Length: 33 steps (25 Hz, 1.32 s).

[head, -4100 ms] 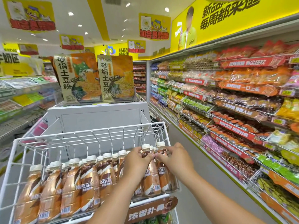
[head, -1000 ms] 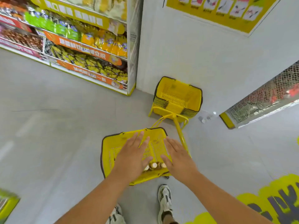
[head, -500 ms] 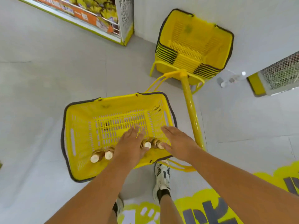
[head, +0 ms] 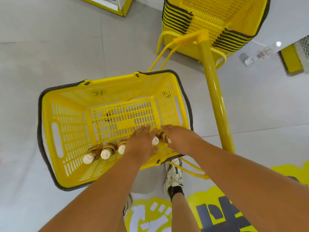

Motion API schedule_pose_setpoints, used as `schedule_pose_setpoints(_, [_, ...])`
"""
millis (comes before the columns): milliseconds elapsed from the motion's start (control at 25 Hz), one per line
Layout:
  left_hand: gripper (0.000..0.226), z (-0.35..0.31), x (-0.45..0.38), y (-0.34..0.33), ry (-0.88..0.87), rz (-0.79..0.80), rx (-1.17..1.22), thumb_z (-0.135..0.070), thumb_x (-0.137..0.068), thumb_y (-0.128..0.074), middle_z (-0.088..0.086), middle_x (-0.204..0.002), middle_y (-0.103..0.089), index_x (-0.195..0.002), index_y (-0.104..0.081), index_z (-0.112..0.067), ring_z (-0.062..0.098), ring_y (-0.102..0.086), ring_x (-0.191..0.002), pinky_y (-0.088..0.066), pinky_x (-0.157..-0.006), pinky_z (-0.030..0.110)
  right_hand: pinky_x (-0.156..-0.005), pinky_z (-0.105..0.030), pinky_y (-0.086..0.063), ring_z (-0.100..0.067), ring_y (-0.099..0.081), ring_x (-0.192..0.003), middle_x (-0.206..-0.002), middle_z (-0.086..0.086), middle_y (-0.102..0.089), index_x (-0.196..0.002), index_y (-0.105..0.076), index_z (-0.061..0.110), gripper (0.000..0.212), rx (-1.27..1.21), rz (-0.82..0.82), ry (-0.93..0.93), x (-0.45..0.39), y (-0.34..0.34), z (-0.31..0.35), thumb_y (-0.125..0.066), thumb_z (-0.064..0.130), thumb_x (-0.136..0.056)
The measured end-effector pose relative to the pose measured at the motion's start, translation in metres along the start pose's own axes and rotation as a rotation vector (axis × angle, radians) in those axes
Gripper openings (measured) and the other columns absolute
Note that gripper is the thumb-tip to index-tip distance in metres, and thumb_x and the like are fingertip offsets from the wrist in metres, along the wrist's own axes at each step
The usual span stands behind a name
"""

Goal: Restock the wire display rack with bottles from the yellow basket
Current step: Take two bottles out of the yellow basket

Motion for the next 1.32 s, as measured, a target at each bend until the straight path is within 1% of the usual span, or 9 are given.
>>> schedule_pose_setpoints(120, [0.081,0.0,-0.012,-0.005,-0.005,0.019,-0.029,-0.046,-0.094,-0.065,0.0,-0.167,-0.023,-0.16,-0.021,-0.029,0.024,-0.018,-0.154,-0.023,-0.122,0.04,-0.098,-0.043,-0.054,-0.033,-0.059,-0.125,-0.144,-0.012,-0.055,-0.152,-0.042,0.015,0.061,0.062,0.095,-0.045,-0.013,-0.003,0.002,-0.063,0.008,-0.096])
schedule_pose_setpoints(280, [0.073,-0.002,-0.025,-0.013,0.014,0.026,-0.064,-0.039,-0.093,-0.069,-0.002,-0.156,-0.044,-0.156,-0.034,-0.03,0.024,-0.04,-0.144,-0.039,-0.112,0.039,-0.085,-0.038,-0.051,-0.033,-0.064,-0.117,-0.119,-0.012,-0.063,-0.136,-0.06,0.011,0.042,0.091,0.228,-0.135,-0.03,-0.004,0.004,-0.066,0.006,-0.095])
schedule_pose_setpoints(360, [0.054,-0.001,-0.029,-0.019,0.053,0.001,0.008,-0.036,-0.093,-0.068,0.0,-0.135,-0.062,-0.143,-0.048,-0.03,0.027,-0.057,-0.124,-0.051,-0.092,0.038,-0.074,-0.034,-0.046,-0.032,-0.066,-0.11,-0.103,-0.009,-0.057,-0.126,-0.065,0.011,0.033,0.09,0.18,-0.138,-0.032,-0.005,0.003,-0.067,0.007,-0.093])
schedule_pose_setpoints(520, [0.029,0.008,-0.031,-0.022,0.169,-0.106,0.357,-0.036,-0.09,-0.071,0.001,-0.102,-0.068,-0.112,-0.055,-0.027,0.028,-0.063,-0.093,-0.048,-0.066,0.037,-0.073,-0.037,-0.045,-0.034,-0.064,-0.107,-0.117,-0.013,-0.063,-0.126,-0.064,0.01,0.03,-0.029,-0.007,-0.192,-0.033,-0.005,-0.001,-0.055,0.004,-0.099])
schedule_pose_setpoints(680, [0.033,0.011,-0.037,-0.02,0.228,-0.168,0.601,-0.032,-0.085,-0.079,0.003,-0.105,-0.07,-0.111,-0.062,-0.023,0.029,-0.063,-0.095,-0.052,-0.076,0.043,-0.072,-0.04,-0.049,-0.034,-0.063,-0.107,-0.118,-0.013,-0.062,-0.122,-0.061,0.01,0.028,-0.12,-0.145,-0.209,-0.034,-0.009,0.001,-0.054,-0.001,-0.097])
schedule_pose_setpoints(880, [0.026,0.015,-0.046,-0.022,0.198,-0.206,0.622,-0.025,-0.087,-0.078,0.004,-0.102,-0.071,-0.109,-0.065,-0.019,0.028,-0.063,-0.094,-0.052,-0.078,0.042,-0.064,-0.035,-0.04,-0.032,-0.061,-0.094,-0.103,-0.008,-0.054,-0.106,-0.06,0.011,0.02,-0.195,-0.208,-0.217,-0.039,-0.014,0.001,-0.053,-0.003,-0.094])
schedule_pose_setpoints(1040, [0.022,0.026,-0.037,-0.015,0.233,-0.25,0.736,-0.025,-0.082,-0.082,0.0,-0.095,-0.072,-0.1,-0.07,-0.021,0.025,-0.064,-0.089,-0.054,-0.076,0.041,-0.05,-0.029,-0.032,-0.026,-0.056,-0.077,-0.083,-0.003,-0.053,-0.079,-0.055,0.015,0.016,-0.365,-0.309,-0.236,-0.043,-0.01,-0.002,-0.064,0.015,-0.092])
schedule_pose_setpoints(1160, [0.026,0.03,-0.018,0.003,0.21,-0.28,0.808,-0.023,-0.08,-0.085,-0.003,-0.096,-0.072,-0.103,-0.073,-0.022,0.023,-0.065,-0.092,-0.05,-0.074,0.037,-0.061,-0.032,-0.048,-0.023,-0.062,-0.081,-0.09,-0.006,-0.063,-0.085,-0.07,0.014,0.016,-0.494,-0.433,-0.202,-0.026,0.002,0.003,-0.078,0.028,-0.085])
schedule_pose_setpoints(1320, [0.041,0.023,0.022,0.056,0.217,-0.382,0.881,-0.027,-0.079,-0.086,-0.011,-0.102,-0.067,-0.117,-0.072,-0.025,0.012,-0.06,-0.095,-0.04,-0.078,0.024,-0.081,-0.037,-0.056,-0.019,-0.066,-0.091,-0.098,-0.002,-0.064,-0.096,-0.074,0.022,0.028,-0.761,-0.582,-0.098,0.022,0.03,0.021,-0.091,0.029,-0.075])
Point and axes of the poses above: each hand's wrist, its own x-axis away from the middle knuckle, its own y-axis out of the back of the hand, z = x × y, the point moved 2 cm from there along -x, towards the middle knuckle
